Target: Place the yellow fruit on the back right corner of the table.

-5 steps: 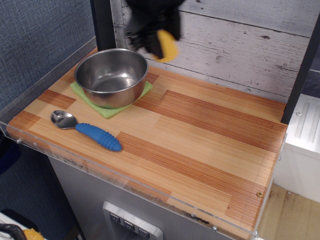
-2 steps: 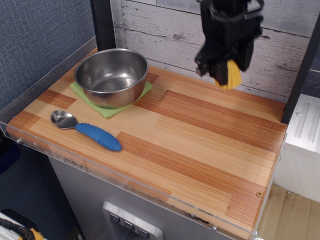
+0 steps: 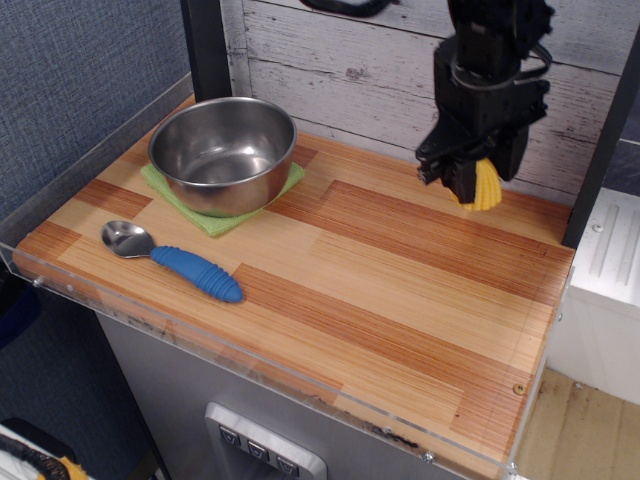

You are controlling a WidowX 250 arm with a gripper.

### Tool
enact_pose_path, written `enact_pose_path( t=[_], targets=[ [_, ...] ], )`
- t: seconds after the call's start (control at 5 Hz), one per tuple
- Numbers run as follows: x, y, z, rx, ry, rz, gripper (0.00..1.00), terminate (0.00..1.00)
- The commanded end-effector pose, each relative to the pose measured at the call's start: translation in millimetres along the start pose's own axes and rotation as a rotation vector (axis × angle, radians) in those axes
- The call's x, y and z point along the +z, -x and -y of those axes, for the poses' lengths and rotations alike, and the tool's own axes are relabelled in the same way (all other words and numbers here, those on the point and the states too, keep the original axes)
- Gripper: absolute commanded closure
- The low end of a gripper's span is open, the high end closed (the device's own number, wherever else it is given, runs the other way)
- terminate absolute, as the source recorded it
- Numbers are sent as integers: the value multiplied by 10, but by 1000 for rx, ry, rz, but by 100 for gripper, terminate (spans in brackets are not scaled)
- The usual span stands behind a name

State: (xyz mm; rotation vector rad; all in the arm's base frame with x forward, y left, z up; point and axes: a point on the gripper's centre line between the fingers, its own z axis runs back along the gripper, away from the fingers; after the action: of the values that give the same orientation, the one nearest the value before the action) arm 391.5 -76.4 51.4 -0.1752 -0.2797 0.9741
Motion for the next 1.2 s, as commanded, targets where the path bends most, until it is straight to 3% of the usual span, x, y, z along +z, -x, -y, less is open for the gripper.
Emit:
enact_pose_path(
  t=[0.0,0.2,0.4,0.8,1.0],
  targets=[
    [7,91,61,-35,77,-31,100,0],
    [-2,154,84,-56,82,-81,100,0],
    [34,148,74,-63,61,-104,0,0],
    [108,84,16,-48,31,-70,0,0],
    [206,60,22,-36,45,-61,0,0]
  ],
)
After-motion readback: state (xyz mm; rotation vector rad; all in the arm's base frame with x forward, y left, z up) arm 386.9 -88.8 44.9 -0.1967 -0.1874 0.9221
